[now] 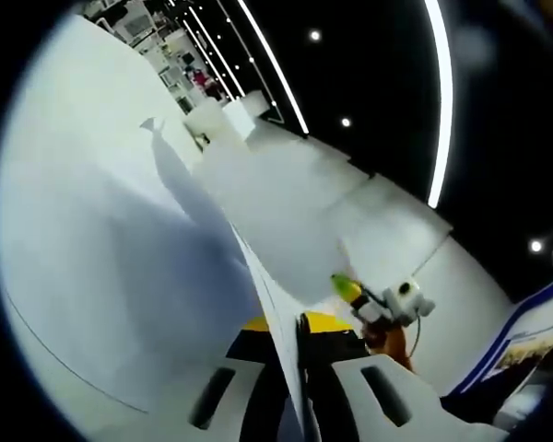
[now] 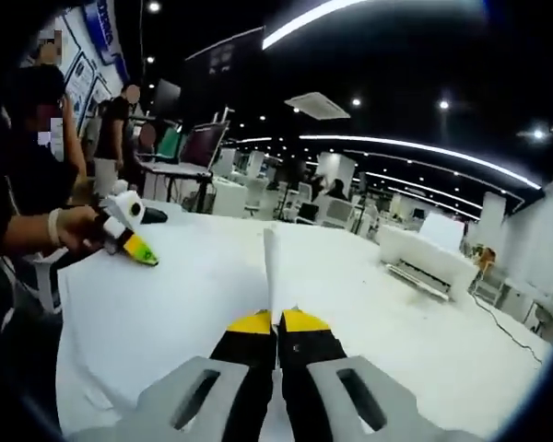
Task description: Organize the stack of printing papers by aligning and flattening the scattered papers on the table
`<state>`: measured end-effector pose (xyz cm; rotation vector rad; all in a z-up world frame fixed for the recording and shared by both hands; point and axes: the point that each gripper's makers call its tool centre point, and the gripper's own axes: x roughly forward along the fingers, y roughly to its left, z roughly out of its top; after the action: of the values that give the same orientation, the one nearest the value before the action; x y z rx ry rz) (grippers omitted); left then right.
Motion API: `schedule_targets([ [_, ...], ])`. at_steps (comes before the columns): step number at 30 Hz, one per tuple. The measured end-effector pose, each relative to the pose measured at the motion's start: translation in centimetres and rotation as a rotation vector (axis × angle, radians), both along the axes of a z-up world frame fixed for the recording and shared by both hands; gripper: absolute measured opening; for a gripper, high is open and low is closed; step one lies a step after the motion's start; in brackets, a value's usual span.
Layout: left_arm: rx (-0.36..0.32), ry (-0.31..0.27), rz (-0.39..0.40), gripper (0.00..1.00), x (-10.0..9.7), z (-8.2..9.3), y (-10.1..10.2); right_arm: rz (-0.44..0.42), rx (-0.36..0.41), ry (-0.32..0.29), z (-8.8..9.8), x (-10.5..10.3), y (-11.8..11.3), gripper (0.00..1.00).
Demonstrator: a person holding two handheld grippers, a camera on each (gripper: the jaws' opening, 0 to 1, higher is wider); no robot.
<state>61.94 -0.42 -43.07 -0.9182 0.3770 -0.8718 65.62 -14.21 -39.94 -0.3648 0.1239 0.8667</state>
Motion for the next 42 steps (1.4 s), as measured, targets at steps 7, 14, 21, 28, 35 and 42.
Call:
schedule_targets([
  [7, -0.021, 0.009, 0.001, 0.09, 0.1, 0.1, 0.1, 0.044, -0.11, -0.026, -2.1, -2.2, 2.5, 0.0],
  [14, -0.047, 0.016, 0.01, 0.13, 0.2, 0.5, 0.3, 0.069, -0.223, -0.108, -2.8, -3.8, 3.8, 0.0],
  [21, -0.065, 0.025, 0.021, 0.15, 0.3, 0.6, 0.5, 0.095, -0.343, -0.201, -4.1, -5.4, 5.0, 0.0],
  [28, -0.1, 0.044, 0.031, 0.2, 0.5, 0.8, 0.7, 0.138, -0.577, -0.421, -4.7, -7.2, 6.0, 0.0],
  [35, -0.087, 0.046, 0.03, 0.21, 0.5, 0.7, 0.6, 0.212, -0.705, -0.558, -6.0, -9.6, 7.9, 0.0],
  [42, -0.094, 0.053, 0.034, 0.23, 0.5, 0.6, 0.7, 0.246, -0.746, -0.634, -5.7, -10.8, 9.0, 0.0],
])
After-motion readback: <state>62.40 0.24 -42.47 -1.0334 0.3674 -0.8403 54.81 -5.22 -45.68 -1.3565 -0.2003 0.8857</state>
